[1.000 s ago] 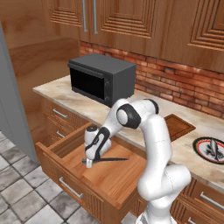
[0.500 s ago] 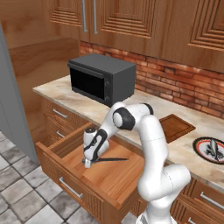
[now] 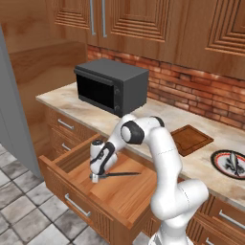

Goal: Pick up the knife from the drawer and place it on the cutting board. Then place the meat from the plate to the cutting board.

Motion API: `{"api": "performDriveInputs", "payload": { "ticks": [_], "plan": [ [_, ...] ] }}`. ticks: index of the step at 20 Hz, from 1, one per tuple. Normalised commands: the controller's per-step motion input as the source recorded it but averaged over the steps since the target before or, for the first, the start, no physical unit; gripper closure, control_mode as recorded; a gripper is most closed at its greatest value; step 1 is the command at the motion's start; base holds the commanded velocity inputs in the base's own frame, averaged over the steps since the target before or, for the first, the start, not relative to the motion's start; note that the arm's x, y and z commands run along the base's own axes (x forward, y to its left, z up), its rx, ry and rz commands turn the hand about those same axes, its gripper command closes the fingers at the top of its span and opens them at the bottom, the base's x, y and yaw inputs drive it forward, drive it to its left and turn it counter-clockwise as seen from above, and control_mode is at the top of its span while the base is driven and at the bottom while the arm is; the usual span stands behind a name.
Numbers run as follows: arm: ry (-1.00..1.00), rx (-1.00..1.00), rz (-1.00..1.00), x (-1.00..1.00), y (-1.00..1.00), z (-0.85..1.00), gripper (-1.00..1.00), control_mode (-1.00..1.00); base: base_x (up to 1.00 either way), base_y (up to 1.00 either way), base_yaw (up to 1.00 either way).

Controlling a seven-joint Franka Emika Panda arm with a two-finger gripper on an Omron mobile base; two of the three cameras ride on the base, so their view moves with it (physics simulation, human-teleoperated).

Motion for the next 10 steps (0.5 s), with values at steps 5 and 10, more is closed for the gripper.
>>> {"api": "performDriveInputs", "payload": {
  "ticks": [5,10],
  "plan": [
    [0.0,0.0,0.0,0.0,0.15,-0.59,1.0,-1.0,0.0,0.0,0.0],
    [0.0,-0.02,0.0,-0.04,0.13,-0.4,1.0,-1.0,0.0,0.0,0.0]
  ]
}}
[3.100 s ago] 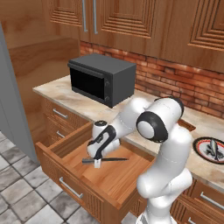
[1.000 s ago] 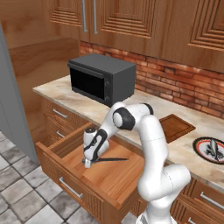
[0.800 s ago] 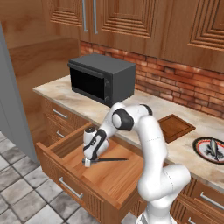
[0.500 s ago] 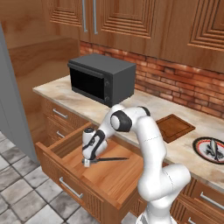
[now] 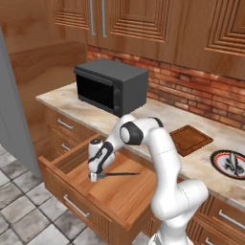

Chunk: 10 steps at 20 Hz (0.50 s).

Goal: Pick up the knife from the drawer and place it on the cutting board. Then place the meat from the plate to the cutting board.

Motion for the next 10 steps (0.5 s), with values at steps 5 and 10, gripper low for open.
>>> {"api": "performDriveInputs", "payload": {
  "ticks": [5,10],
  "plan": [
    [0.02,-0.01,0.0,-0.13,0.29,-0.33,1.0,-1.0,0.0,0.0,0.0],
    [0.0,0.0,0.0,-0.16,0.25,0.03,1.0,-1.0,0.0,0.0,0.0]
  ]
}}
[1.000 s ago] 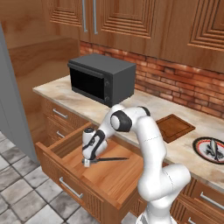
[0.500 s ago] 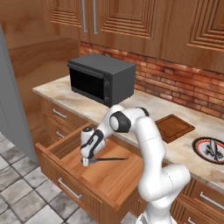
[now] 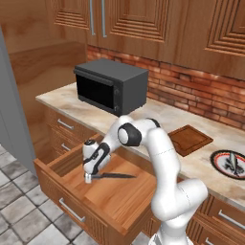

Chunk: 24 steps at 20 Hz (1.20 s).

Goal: Pick up the knife from the drawer and place it on the cutting board. Then place the meat from the plate to the cutting board.

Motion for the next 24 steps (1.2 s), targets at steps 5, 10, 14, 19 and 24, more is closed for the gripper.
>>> {"api": "performDriveInputs", "payload": {
  "ticks": [5,10,14,19,24],
  "plan": [
    [-0.04,0.0,0.0,-0.12,0.05,0.06,1.0,-1.0,0.0,0.0,0.0],
    [-0.22,-0.11,0.0,-0.42,0.05,0.8,1.0,-1.0,0.0,0.0,0.0],
    [0.02,-0.17,0.0,-0.26,0.18,0.75,1.0,-1.0,0.0,0.0,0.0],
    [0.03,-0.14,0.01,-0.09,0.06,0.75,1.0,-1.0,0.0,0.0,0.0],
    [0.0,-0.19,0.11,-0.04,0.0,0.58,1.0,-1.0,0.0,0.0,0.0]
  ]
}}
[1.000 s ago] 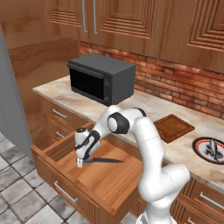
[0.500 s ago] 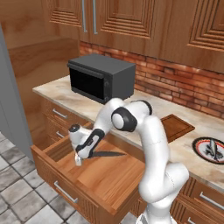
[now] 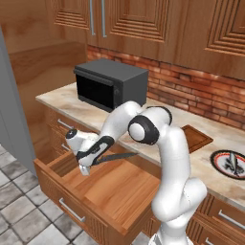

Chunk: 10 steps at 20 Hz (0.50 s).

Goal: Pick up the knife from the drawer and place it on the cutting board. Then place the meat from the plate to the cutting board.

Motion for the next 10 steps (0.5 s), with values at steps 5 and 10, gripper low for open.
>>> {"api": "performDriveInputs", "payload": {
  "ticks": [5,10],
  "plan": [
    [0.0,-0.16,0.09,0.0,-0.28,0.29,1.0,-1.0,0.0,0.0,0.0],
    [0.04,-0.09,0.01,0.0,-0.48,0.25,1.0,-1.0,0.0,0.0,0.0]
  ]
}}
